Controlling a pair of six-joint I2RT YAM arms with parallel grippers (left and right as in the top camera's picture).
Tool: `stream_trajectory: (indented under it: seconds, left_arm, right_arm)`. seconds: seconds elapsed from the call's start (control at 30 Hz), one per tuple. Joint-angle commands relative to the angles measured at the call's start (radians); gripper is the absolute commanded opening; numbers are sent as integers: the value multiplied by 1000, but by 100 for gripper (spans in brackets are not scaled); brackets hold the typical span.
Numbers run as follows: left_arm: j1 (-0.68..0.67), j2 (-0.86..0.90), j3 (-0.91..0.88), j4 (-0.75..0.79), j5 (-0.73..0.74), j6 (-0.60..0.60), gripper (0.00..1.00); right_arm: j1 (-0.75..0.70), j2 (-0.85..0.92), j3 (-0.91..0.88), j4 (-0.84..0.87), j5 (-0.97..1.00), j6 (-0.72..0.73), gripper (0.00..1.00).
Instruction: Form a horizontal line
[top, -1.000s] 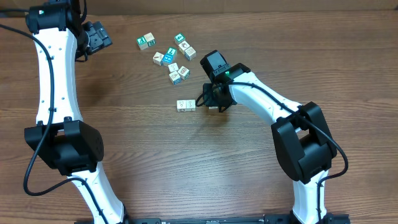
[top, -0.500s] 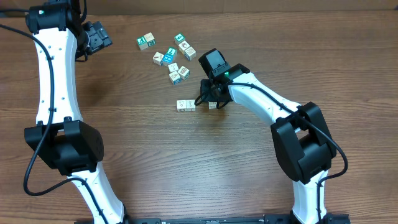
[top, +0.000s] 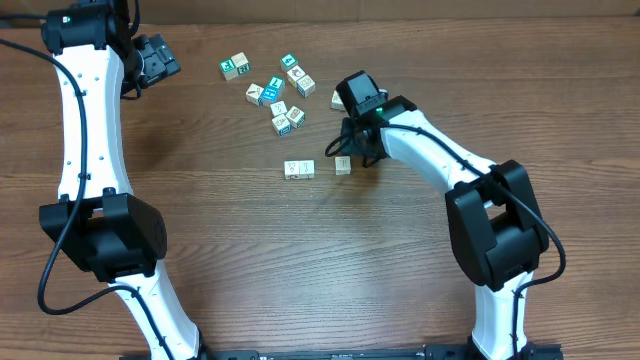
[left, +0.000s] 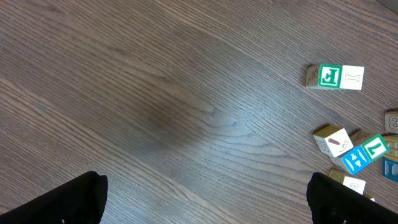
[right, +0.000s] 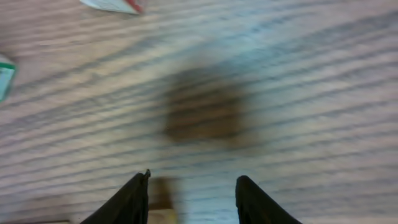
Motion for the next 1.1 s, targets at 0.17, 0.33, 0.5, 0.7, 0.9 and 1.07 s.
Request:
stream_trajectory:
  seconds: [0.17,0.33,0.5,0.7,0.9,1.07]
  left_arm:
    - [2,-10,14,-3,-10,19,100]
    - [2,-10,14,-3,-10,19,100]
    - [2,-10,14,-3,-10,19,99]
    - [2,-10,14,-3,-10,19,99]
    - [2,-10,14,-3,-10,19,100]
    - [2,-10,14,-3,-10,19,99]
  right_arm:
    - [-5,-23,-7,-78,11,11,27]
    - [6,-23,-7,-93,1,11,16]
    - [14,-23,-7,-94,-15,11,4]
    - [16,-22,-14,-90,-15,7,4]
    - [17,-18,-40,-59,-41,-24,4]
    - [20,-18,-40,-48,-48,-27,4]
